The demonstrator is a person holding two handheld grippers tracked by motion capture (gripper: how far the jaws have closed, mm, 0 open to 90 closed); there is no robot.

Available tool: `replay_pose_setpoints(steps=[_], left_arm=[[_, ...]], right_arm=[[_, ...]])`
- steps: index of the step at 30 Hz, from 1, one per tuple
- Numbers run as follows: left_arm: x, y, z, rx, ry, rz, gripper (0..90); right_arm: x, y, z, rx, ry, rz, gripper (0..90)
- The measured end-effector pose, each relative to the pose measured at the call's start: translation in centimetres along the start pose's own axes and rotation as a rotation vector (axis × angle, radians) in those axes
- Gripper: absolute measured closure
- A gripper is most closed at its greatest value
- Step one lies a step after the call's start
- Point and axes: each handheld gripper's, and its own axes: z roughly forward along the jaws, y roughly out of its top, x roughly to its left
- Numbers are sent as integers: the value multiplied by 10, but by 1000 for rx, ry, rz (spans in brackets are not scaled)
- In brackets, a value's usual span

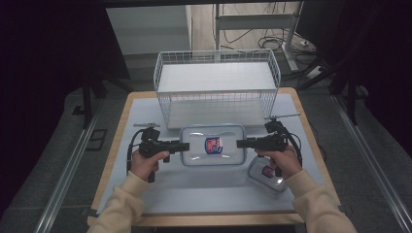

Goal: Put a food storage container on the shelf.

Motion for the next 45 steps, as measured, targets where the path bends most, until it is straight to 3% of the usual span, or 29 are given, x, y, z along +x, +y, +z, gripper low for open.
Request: replay_pose_setpoints(steps=[16, 28, 34, 45], left_arm=[[-29, 43, -13, -43, 11, 77, 516], [-43, 68, -22, -71, 16, 118, 517], [-52, 88, -27, -77, 25, 149, 517], [-49, 129, -28, -91, 29, 171, 517]], right_arm=[[18, 31, -32, -80, -1, -61, 496], [28, 53, -47, -121, -2, -105, 496], [32, 67, -56, -137, 5, -115, 496], [32, 105, -65, -156, -1, -137, 495]])
